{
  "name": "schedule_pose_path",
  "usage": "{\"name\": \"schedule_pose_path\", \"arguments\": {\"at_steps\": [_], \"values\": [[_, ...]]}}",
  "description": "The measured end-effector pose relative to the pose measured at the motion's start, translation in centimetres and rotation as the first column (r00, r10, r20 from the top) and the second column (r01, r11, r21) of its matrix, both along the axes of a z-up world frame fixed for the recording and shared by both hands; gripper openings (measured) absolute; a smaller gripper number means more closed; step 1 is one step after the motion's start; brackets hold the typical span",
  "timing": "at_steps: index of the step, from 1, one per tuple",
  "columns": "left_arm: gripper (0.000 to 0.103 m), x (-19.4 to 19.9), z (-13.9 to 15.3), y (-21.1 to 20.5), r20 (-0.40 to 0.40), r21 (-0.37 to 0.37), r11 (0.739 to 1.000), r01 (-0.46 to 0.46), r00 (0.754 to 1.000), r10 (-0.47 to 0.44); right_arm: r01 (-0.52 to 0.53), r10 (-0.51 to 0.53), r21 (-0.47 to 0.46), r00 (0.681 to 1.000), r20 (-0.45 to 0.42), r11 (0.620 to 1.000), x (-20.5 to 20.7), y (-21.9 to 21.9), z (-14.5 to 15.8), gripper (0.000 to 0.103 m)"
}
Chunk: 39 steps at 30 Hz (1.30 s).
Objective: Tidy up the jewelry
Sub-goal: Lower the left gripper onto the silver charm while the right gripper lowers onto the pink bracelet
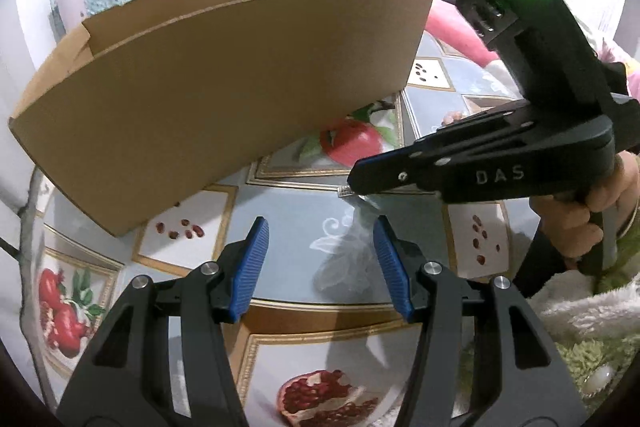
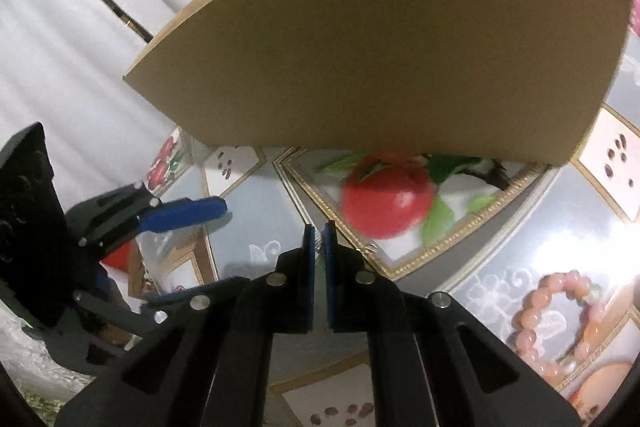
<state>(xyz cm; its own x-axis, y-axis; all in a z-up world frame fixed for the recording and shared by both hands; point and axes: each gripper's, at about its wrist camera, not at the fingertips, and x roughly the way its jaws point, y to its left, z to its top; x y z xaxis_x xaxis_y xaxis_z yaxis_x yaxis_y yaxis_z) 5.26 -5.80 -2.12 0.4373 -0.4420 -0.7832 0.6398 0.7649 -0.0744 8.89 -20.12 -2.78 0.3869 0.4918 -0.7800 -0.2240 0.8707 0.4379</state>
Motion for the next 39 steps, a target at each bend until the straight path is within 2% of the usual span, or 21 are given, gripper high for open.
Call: {"name": "schedule_pose_path", "arguments": {"at_steps": [4,8,13,15,16,22,24,27,31,34,39], "values": [[0.052,0.6,0.2,-0.8,-0.031,-0.033,0.999,0.000,1.000,-0.001,0.099,-0.100,0.037,0.995,0.013,0.994,-1.1,-3.2,1.3,0.009],[0.052,1.6,0.1,-1.9,-0.081,-0.069,0.998,-0.002,0.997,-0.003,0.223,-0.224,0.019,0.974,0.036,0.975,-3.0,-6.7,2.8,0.028],[0.050,2.3,-0.3,-3.0,-0.110,-0.068,0.997,-0.026,0.994,0.018,0.318,-0.317,-0.017,0.947,0.041,0.948,-5.1,-9.3,3.2,0.029],[0.040,2.5,-0.7,-3.2,-0.125,-0.053,0.998,-0.045,0.991,0.038,0.341,-0.340,-0.027,0.940,0.039,0.940,-5.4,-9.0,2.6,0.029],[0.038,2.5,-0.7,-3.3,-0.117,-0.044,0.997,-0.060,0.992,0.054,0.351,-0.350,-0.026,0.936,0.039,0.936,-5.7,-9.3,2.5,0.029],[0.032,2.6,-0.9,-4.3,-0.087,0.008,0.996,-0.085,0.993,0.086,0.365,-0.363,-0.028,0.930,0.050,0.931,-6.0,-9.5,2.2,0.029],[0.026,2.3,-0.9,-4.7,-0.060,0.045,0.995,-0.093,0.994,0.095,0.364,-0.362,-0.037,0.931,0.056,0.931,-5.8,-9.3,2.2,0.029],[0.017,2.3,-0.9,-4.6,-0.044,0.068,0.993,-0.101,0.994,0.104,0.358,-0.354,-0.062,0.933,0.068,0.932,-5.9,-9.1,2.2,0.029],[0.013,2.4,-0.8,-4.4,-0.039,0.074,0.992,-0.105,0.993,0.108,0.345,-0.339,-0.087,0.938,0.077,0.935,-5.8,-8.6,2.0,0.029],[0.013,2.5,-0.8,-4.3,-0.039,0.072,0.992,-0.102,0.994,0.105,0.331,-0.323,-0.125,0.943,0.082,0.935,-5.4,-8.0,1.9,0.029],[0.013,2.7,-0.8,-4.2,-0.052,0.061,0.993,-0.103,0.993,0.106,0.297,-0.284,-0.269,0.955,0.085,0.916,-4.5,-6.6,1.5,0.029]]}}
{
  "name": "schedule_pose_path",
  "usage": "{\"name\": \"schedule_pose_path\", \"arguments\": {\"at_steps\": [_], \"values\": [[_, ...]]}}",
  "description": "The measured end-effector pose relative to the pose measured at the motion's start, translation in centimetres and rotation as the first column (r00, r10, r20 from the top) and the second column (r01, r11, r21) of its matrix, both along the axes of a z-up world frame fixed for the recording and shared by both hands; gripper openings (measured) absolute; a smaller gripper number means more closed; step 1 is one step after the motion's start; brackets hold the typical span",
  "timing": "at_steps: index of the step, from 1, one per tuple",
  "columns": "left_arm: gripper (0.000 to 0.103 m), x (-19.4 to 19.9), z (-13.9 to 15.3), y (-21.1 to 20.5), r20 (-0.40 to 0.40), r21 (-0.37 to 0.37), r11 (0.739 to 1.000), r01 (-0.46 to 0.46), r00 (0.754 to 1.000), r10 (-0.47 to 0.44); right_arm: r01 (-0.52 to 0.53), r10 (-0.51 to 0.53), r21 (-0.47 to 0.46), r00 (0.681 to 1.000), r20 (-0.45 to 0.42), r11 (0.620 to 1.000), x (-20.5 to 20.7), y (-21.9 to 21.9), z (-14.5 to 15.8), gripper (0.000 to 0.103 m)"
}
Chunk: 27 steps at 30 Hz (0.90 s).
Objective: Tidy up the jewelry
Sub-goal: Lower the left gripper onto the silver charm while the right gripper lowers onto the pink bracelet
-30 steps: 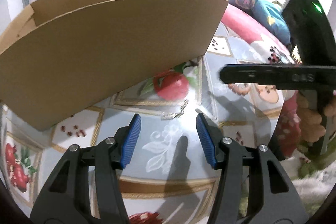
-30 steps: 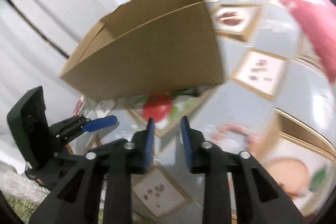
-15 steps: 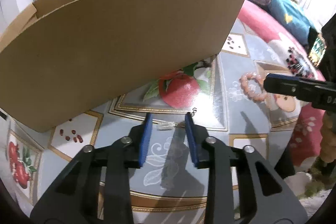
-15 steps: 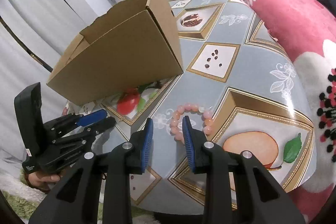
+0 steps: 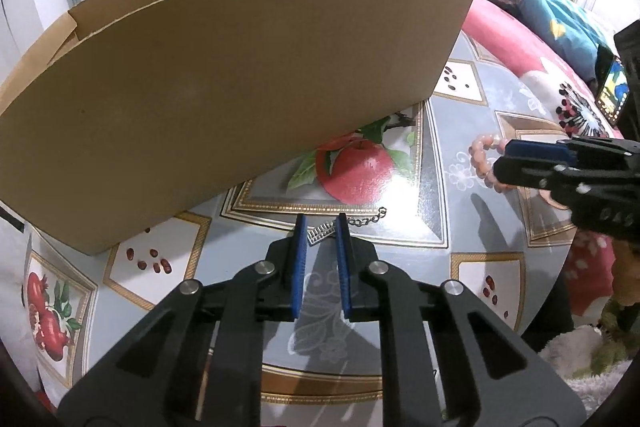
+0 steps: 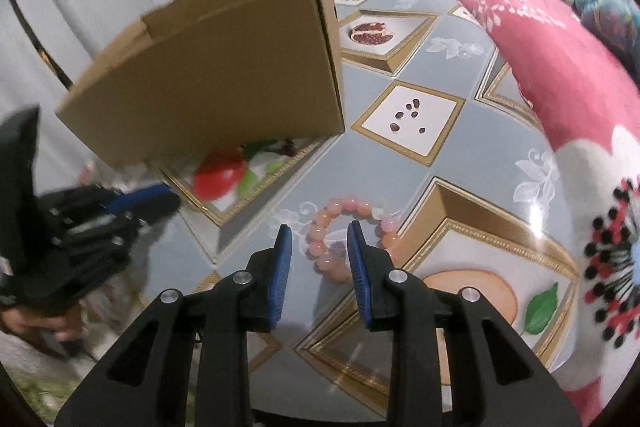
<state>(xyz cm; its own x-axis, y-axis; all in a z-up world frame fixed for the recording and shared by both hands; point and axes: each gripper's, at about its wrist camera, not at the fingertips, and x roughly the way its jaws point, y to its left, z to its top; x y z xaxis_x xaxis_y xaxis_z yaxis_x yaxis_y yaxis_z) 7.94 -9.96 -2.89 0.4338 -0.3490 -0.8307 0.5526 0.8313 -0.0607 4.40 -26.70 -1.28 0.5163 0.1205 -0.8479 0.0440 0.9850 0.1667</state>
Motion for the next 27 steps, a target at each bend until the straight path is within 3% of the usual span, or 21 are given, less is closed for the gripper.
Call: {"name": "schedule_pose_path", "arguments": {"at_steps": [8,27], "values": [[0.013,0.2,0.0,-0.1,-0.019,-0.011,1.000,0.004,1.000,-0.004,-0.048,0.045,-0.080,0.998,-0.037,0.996,0.9,1.1,-0.8,0.028],[0.013,0.4,-0.1,-0.5,-0.048,0.000,1.000,0.007,0.999,-0.007,-0.010,0.007,-0.107,0.999,-0.036,0.994,1.0,1.0,-0.8,0.018]]}}
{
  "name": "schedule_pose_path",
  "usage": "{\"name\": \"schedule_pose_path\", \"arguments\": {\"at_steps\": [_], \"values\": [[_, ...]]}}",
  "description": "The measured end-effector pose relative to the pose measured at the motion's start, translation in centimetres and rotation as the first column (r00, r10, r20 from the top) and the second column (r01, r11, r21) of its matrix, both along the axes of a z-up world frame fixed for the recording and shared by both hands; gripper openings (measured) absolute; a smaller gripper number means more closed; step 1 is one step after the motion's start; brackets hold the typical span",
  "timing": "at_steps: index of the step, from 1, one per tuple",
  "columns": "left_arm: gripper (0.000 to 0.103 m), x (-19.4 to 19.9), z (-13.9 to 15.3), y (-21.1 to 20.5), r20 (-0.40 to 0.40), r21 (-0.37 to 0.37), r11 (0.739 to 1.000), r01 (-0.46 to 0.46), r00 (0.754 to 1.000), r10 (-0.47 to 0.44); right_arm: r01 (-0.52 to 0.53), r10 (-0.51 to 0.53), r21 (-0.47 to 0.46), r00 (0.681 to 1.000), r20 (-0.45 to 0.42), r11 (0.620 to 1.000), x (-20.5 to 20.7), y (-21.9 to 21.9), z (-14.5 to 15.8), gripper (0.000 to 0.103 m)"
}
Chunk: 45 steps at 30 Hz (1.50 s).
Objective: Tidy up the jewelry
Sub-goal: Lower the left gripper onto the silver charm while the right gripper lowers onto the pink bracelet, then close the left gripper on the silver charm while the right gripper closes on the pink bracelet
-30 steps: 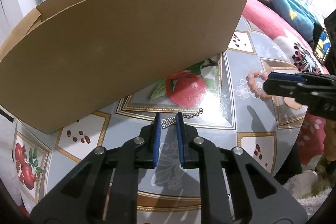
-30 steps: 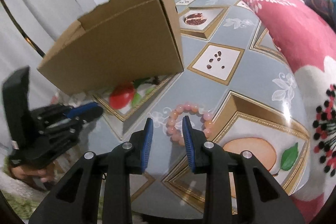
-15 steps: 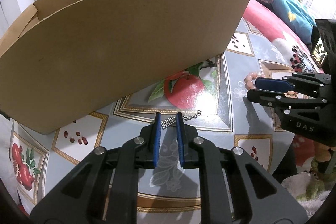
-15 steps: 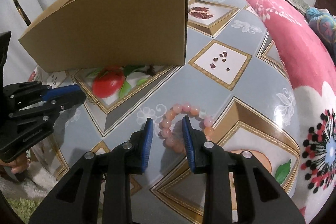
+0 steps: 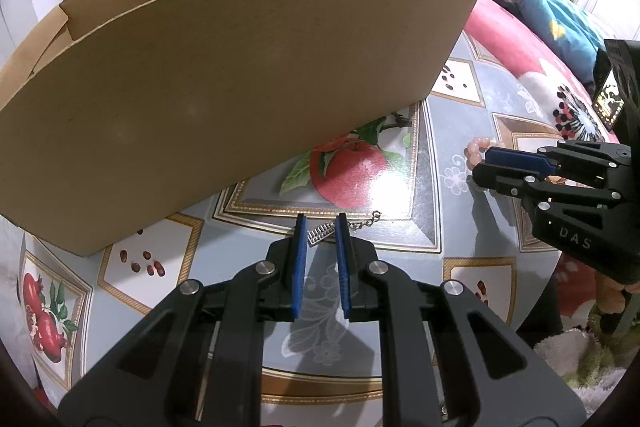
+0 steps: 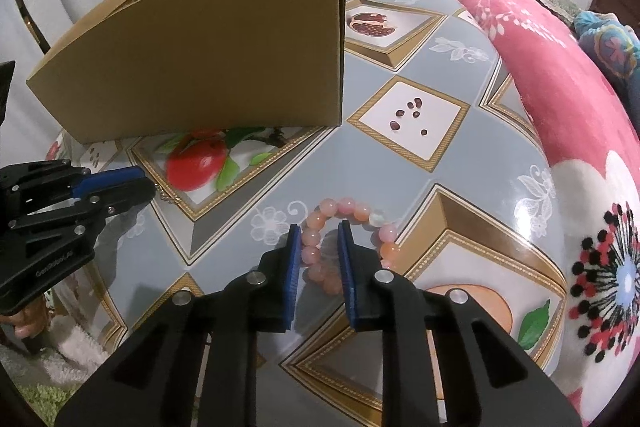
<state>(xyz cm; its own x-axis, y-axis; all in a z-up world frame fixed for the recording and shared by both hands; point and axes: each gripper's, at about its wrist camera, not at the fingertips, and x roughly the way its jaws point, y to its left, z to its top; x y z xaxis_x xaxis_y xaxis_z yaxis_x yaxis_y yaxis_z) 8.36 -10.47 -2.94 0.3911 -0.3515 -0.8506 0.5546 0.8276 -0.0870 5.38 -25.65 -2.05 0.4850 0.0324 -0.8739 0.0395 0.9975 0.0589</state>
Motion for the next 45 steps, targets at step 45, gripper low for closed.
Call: {"name": "schedule_pose_path", "arguments": {"at_steps": [45], "values": [[0.035,-1.8,2.1,3.5,0.081,-0.151,0.983,0.105,0.992,-0.093,0.123,-0.175,0.398,0.980,0.097,0.909,-1.9,-5.9,3.1,0.010]]}}
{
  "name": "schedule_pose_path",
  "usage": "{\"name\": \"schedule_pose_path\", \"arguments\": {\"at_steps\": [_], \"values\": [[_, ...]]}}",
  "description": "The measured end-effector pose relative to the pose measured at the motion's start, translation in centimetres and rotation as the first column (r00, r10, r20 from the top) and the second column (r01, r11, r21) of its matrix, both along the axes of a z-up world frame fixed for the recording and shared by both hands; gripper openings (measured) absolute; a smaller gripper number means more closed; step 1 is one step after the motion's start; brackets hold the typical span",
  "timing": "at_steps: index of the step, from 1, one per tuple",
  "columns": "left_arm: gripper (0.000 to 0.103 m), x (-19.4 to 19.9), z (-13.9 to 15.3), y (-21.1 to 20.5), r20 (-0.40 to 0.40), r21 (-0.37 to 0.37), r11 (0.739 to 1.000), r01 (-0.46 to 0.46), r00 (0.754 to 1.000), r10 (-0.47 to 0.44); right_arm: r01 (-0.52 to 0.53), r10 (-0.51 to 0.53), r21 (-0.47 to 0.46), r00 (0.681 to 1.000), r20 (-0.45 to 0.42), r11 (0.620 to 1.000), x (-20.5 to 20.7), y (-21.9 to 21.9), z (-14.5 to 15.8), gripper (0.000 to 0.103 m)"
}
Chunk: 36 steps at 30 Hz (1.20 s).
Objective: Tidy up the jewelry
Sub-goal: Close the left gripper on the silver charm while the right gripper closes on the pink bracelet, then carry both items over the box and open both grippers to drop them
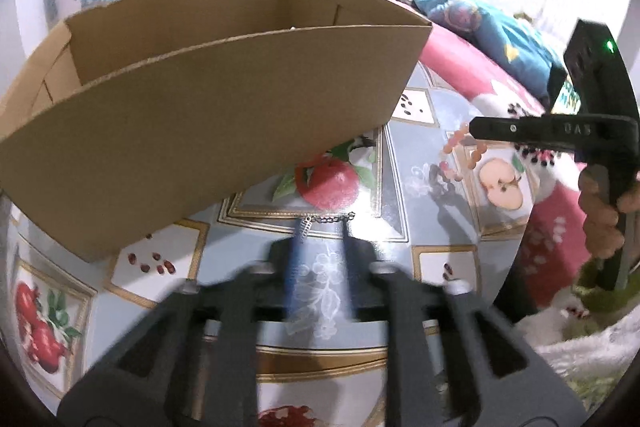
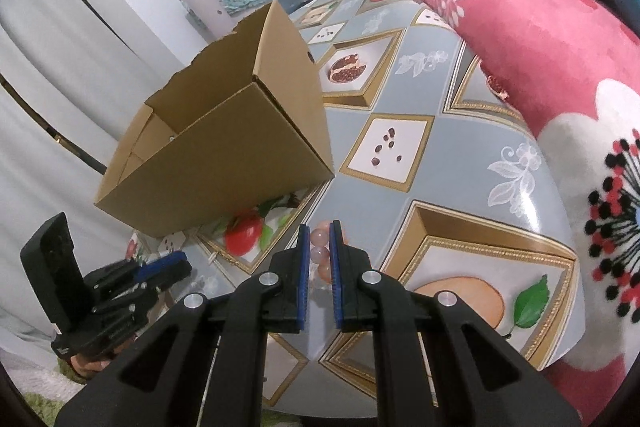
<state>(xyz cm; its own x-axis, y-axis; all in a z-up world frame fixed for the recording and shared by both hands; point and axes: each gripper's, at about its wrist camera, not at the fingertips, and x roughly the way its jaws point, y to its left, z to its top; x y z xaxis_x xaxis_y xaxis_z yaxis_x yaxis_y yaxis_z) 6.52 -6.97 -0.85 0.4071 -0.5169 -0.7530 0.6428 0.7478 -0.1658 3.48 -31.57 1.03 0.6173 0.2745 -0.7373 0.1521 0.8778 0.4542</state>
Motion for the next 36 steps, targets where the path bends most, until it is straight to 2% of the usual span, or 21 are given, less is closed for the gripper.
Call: {"name": "schedule_pose_path", "arguments": {"at_steps": [11,19,21,24,29,32,36], "values": [[0.036,0.9,-1.0,-2.8,0.025,0.115,0.993,0.016,1.000,-0.019,-0.017,0.017,0.051,1.000,0.004,0.999,0.3,-0.1,-1.0,0.010],[0.036,1.0,-1.4,-3.9,0.006,0.141,0.983,0.114,0.993,-0.116,-0.031,0.031,0.080,1.000,0.000,0.996,0.8,-0.2,-1.7,0.010],[0.036,1.0,-2.1,-4.4,-0.004,0.188,0.974,0.128,0.991,-0.130,-0.030,0.030,0.086,1.000,-0.001,0.996,0.9,-0.2,-1.9,0.010],[0.034,1.0,-2.4,-4.6,0.013,0.215,0.968,0.132,0.990,-0.138,-0.029,0.030,0.089,1.000,-0.001,0.996,0.9,-0.2,-2.0,0.010],[0.005,1.1,-2.4,-4.6,0.024,0.228,0.964,0.136,0.989,-0.145,-0.028,0.028,0.095,1.000,-0.003,0.995,0.9,-0.2,-2.1,0.010],[0.001,1.2,-2.4,-4.6,0.031,0.235,0.961,0.144,0.987,-0.156,-0.028,0.029,0.097,1.000,-0.003,0.995,1.0,-0.2,-2.1,0.010],[0.001,0.7,-2.3,-4.6,0.044,0.228,0.961,0.154,0.985,-0.168,-0.029,0.028,0.106,1.000,0.007,0.994,0.9,-0.3,-2.0,0.010]]}}
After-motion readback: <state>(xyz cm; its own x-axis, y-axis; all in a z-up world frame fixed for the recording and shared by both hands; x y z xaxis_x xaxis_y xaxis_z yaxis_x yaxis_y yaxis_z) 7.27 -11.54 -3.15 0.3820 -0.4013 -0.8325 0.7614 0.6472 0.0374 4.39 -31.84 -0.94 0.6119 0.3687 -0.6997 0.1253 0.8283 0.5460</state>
